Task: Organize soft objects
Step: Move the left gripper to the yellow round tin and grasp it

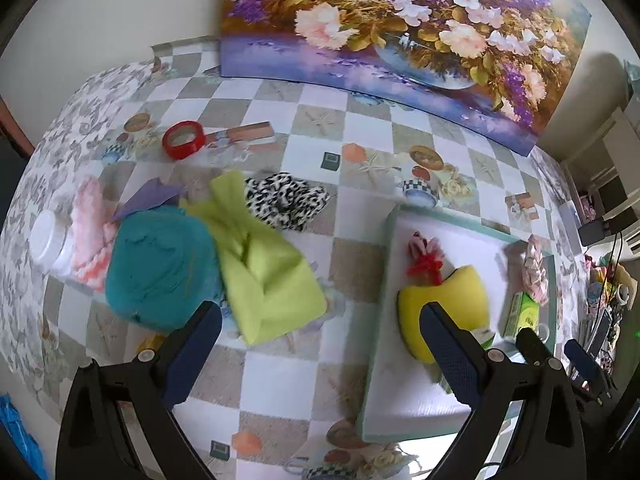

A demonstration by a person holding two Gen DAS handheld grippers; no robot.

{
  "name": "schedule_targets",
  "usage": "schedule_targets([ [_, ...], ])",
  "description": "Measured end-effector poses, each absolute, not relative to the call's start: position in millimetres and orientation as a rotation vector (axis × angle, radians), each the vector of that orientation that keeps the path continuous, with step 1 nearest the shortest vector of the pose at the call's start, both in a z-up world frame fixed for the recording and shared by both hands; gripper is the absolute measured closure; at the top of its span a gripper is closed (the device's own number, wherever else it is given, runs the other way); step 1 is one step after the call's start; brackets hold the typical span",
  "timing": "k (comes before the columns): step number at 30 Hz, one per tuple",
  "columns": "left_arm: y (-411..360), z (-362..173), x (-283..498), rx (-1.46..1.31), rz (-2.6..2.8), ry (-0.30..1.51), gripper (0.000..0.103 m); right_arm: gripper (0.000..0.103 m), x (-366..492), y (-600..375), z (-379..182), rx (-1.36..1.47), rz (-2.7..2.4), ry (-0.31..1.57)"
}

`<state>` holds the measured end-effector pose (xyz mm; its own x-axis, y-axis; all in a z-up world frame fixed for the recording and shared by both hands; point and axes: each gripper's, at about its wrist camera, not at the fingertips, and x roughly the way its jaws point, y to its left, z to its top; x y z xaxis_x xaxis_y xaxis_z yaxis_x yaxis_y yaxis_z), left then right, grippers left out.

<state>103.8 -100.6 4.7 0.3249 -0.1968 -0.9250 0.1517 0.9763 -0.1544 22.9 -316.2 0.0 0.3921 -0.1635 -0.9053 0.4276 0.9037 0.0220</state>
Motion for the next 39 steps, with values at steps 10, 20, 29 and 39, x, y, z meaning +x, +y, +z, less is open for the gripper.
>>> schedule_targets([
  [10, -71, 14, 83, -0.067, -0.175, 1.174, 0.004, 0.0, 20, -270, 9, 0.2, -0.279, 1.095],
  [20, -25, 11, 77, -0.137, -0.1, 1.17, 0.004, 0.0, 33, -235, 2, 0.189, -0.177, 1.125],
  [29, 30, -10, 79, -0.218, 0.023, 1.211, 0.004, 0.0, 44, -191, -15, 0.176, -0.068, 1.174],
  [39, 42, -63, 88, -0.204, 0.088, 1.373, 0.004, 0.0, 54, -164, -42, 0.184, 0.0, 1.243],
])
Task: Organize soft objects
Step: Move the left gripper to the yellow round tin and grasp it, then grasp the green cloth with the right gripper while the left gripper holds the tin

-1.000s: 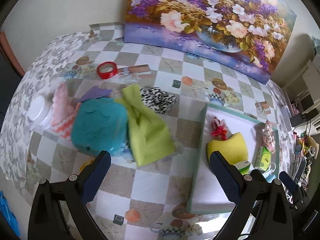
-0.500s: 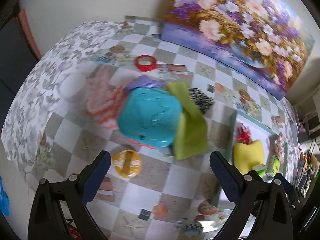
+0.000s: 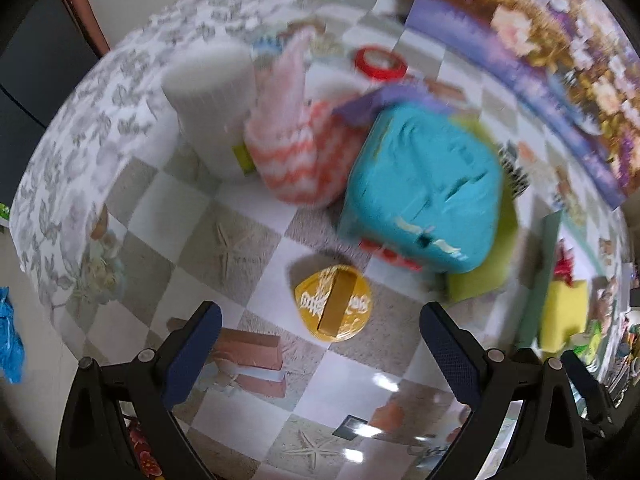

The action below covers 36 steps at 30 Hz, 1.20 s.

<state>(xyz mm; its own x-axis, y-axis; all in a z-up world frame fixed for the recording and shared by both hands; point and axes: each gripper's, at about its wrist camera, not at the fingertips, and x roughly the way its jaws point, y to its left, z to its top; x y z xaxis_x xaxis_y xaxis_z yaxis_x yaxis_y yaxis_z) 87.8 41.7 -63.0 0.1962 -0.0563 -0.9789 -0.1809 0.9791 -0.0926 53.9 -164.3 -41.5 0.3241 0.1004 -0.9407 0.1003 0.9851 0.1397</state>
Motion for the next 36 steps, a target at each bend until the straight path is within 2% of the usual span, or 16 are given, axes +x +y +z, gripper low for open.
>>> schedule_targets([
  [10, 43, -108, 99, -0.183, 0.12, 1.465, 0.004, 0.0, 55, -166, -45, 0.176, -0.006, 1.257],
  [15, 43, -115, 101, -0.161, 0.136, 1.467, 0.011, 0.0, 56, -165, -47, 0.168, -0.001, 1.261],
  [18, 41, -112, 102, -0.161, 0.115, 1.45, 0.023, 0.0, 57, -165, -48, 0.17, -0.001, 1.261],
  [20, 38, -109, 103, -0.166, 0.096, 1.44, 0.035, 0.0, 58, -166, -50, 0.173, -0.003, 1.264],
  [23, 36, -106, 103, -0.178, 0.07, 1.434, 0.048, 0.0, 59, -167, -52, 0.171, -0.008, 1.268],
  [36, 16, -103, 98, -0.156, 0.064, 1.431, 0.05, 0.0, 63, -161, -47, 0.158, 0.017, 1.225],
])
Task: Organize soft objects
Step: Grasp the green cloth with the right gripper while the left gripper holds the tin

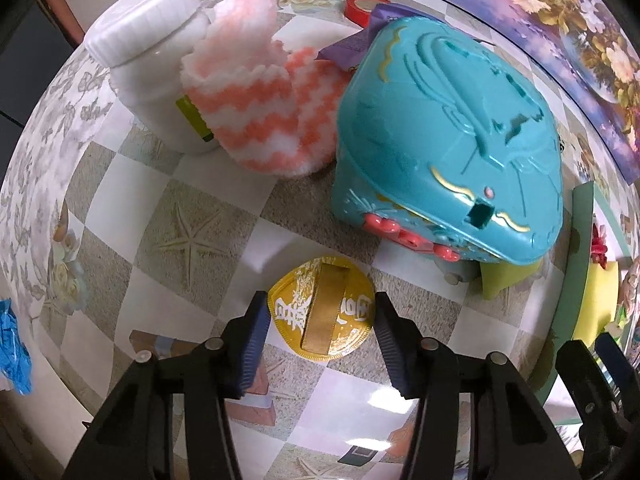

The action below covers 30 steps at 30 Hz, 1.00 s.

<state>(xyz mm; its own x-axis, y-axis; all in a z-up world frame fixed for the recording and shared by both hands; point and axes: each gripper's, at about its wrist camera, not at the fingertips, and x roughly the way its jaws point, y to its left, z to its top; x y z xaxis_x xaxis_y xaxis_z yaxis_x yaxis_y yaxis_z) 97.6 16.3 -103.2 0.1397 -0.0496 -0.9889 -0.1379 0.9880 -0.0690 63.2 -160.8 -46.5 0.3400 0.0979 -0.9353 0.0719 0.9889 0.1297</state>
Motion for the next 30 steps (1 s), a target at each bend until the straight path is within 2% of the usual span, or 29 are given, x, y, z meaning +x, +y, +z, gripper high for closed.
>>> schedule_targets([
  [6, 23, -99, 97, -0.255, 0.03, 1.438, 0.052, 0.001, 72, -154, -45, 0.166, 0.062, 1.185],
  [19, 47, -81, 98, -0.368, 0.084, 1.377, 0.052, 0.032, 91, -123, -64, 0.122, 0.195, 1.17],
  [29, 69, -83, 100, -0.459, 0.108, 1.368, 0.052, 0.048, 98, -103, -85, 0.03, 0.192, 1.194],
  [30, 72, -83, 100, -0.466, 0.109, 1.368, 0.052, 0.055, 99, -102, -85, 0.019, 0.188, 1.188],
])
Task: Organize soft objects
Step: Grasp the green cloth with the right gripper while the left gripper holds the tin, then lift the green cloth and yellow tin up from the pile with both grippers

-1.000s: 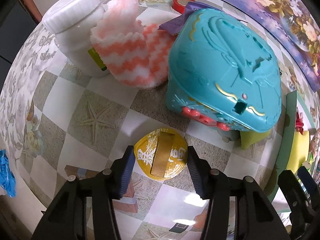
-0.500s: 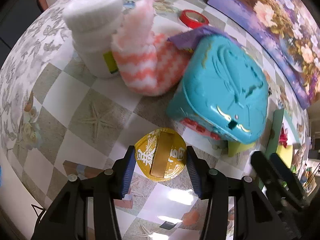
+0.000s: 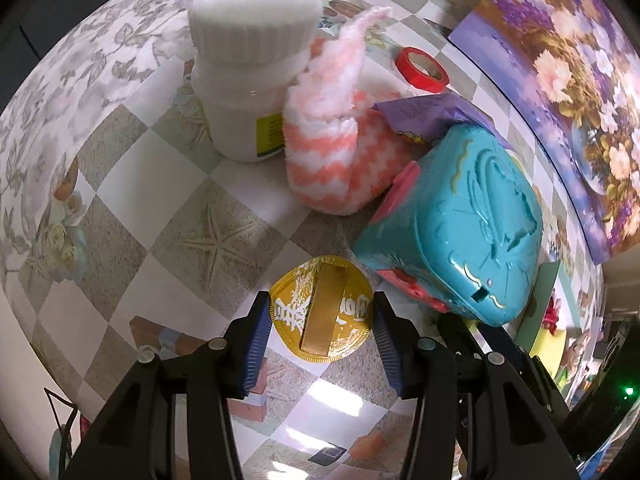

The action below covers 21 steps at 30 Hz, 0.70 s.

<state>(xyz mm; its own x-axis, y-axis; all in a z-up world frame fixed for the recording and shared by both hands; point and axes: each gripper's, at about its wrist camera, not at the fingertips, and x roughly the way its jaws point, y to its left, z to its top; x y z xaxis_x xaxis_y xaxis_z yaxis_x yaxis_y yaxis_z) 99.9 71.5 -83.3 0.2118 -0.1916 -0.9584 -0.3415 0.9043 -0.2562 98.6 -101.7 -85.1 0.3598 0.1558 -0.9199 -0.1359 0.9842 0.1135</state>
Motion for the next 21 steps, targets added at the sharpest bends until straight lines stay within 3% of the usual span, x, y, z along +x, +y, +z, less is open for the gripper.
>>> schedule_targets([
  [2, 65, -85, 94, -0.475, 0.112, 1.366, 0.052, 0.066, 99, -100, -85, 0.002, 0.184, 1.179],
  [4, 61, -84, 94, -0.479, 0.111, 1.365, 0.052, 0.086, 99, -99, -84, -0.016, 0.179, 1.168],
  [6, 62, -85, 95, -0.492, 0.107, 1.365, 0.052, 0.091, 98, -99, -82, -0.019, 0.177, 1.16],
  [13, 69, -84, 93, -0.535, 0.116, 1.356, 0.052, 0.1, 100, -107, -68, -0.007, 0.16, 1.115],
  [21, 76, -74, 88, -0.559, 0.117, 1.326, 0.052, 0.101, 97, -119, -38, 0.028, 0.135, 1.027],
])
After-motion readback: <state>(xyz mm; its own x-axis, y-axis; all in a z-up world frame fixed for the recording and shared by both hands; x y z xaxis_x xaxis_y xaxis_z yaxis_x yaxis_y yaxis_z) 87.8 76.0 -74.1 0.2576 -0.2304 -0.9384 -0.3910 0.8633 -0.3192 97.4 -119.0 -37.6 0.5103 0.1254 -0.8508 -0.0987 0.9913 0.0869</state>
